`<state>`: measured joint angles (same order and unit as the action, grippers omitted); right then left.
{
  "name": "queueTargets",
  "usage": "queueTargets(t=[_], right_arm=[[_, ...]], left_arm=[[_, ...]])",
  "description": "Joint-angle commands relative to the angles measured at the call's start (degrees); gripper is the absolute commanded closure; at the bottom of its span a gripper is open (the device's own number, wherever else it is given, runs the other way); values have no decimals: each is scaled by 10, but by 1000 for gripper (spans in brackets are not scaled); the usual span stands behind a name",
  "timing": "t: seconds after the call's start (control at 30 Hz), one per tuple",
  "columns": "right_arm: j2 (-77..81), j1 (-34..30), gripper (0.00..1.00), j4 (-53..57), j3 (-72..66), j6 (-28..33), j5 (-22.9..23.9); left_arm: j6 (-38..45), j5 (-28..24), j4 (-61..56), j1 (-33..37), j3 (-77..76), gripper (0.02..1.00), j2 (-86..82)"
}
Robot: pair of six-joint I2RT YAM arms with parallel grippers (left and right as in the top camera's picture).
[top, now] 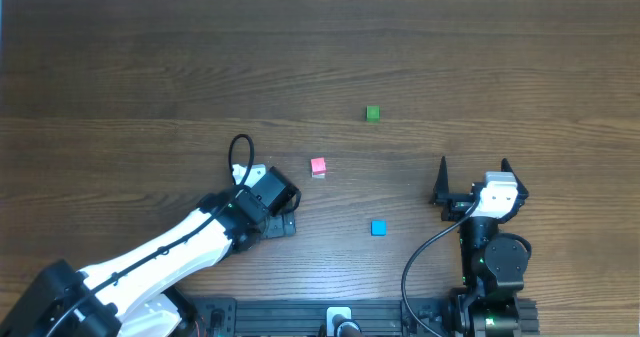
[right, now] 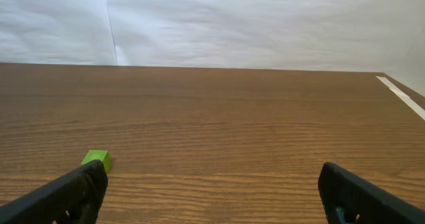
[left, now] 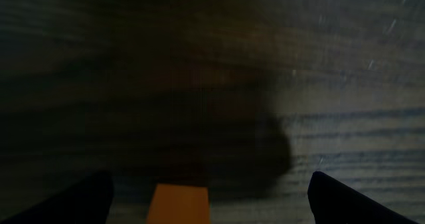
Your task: Stack Cubes
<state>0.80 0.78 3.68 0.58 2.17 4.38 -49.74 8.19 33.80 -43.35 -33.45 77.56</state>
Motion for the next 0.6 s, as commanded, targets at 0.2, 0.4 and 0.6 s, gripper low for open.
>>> queueTargets(t=[0.2,0.4,0.6], right_arm=[[-5,-3,7,2,-3,2,-5],[-5,-3,7,2,-3,2,-5],[-5,-3,9,2,-3,2,-5]], left_arm=[[13,-43,23,2,6,82,12],[13,-43,39,2,6,159,12],[13,-43,39,2,6,428,12]])
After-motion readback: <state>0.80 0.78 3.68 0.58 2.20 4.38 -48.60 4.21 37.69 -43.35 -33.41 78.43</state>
